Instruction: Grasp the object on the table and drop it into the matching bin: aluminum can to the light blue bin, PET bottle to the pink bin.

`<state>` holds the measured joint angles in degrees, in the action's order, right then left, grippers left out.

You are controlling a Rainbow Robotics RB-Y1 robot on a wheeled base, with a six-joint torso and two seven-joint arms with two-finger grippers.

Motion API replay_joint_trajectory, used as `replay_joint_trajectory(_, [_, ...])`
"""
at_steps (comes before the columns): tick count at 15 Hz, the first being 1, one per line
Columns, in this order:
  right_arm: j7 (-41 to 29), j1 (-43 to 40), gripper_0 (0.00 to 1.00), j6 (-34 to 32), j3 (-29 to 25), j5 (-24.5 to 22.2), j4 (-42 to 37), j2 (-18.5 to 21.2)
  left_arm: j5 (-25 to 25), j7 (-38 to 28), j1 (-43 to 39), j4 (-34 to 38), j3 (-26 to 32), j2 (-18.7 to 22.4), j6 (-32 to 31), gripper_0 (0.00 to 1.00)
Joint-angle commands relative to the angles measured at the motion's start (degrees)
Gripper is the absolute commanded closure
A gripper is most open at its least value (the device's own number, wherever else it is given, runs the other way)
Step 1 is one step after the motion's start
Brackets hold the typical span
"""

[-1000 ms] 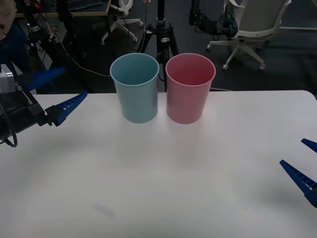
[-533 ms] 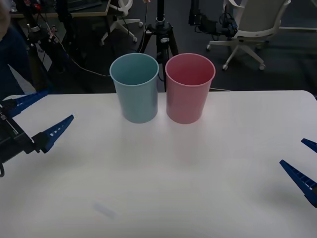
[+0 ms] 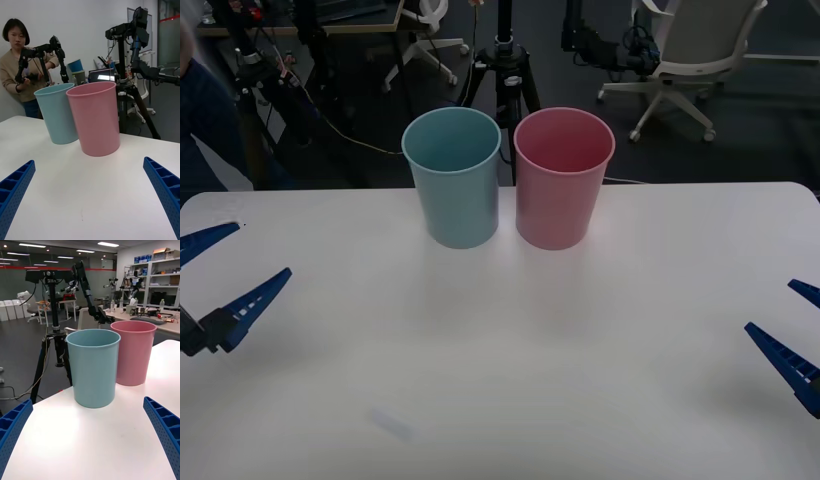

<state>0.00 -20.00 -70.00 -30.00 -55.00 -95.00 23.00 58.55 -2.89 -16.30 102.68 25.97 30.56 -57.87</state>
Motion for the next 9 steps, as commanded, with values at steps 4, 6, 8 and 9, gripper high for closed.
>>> replay_joint_trajectory(4, [0.0,0.0,0.0,0.0,0.0,0.0,0.0,0.0,-0.72,1.04,-3.91,-0.02,4.0,-3.22,-1.28,0.0])
replay_joint_trajectory(6, [0.0,0.0,0.0,0.0,0.0,0.0,0.0,0.0,-0.72,1.57,-4.18,-0.11,4.09,-3.31,-1.36,0.0])
replay_joint_trajectory(8, [0.0,0.0,0.0,0.0,0.0,0.0,0.0,0.0,-0.72,1.74,-4.27,-0.11,4.09,-3.31,-1.28,0.0])
replay_joint_trajectory(9, [0.0,0.0,0.0,0.0,0.0,0.0,0.0,0.0,-0.72,1.74,-4.27,-0.11,4.09,-3.31,-1.28,0.0])
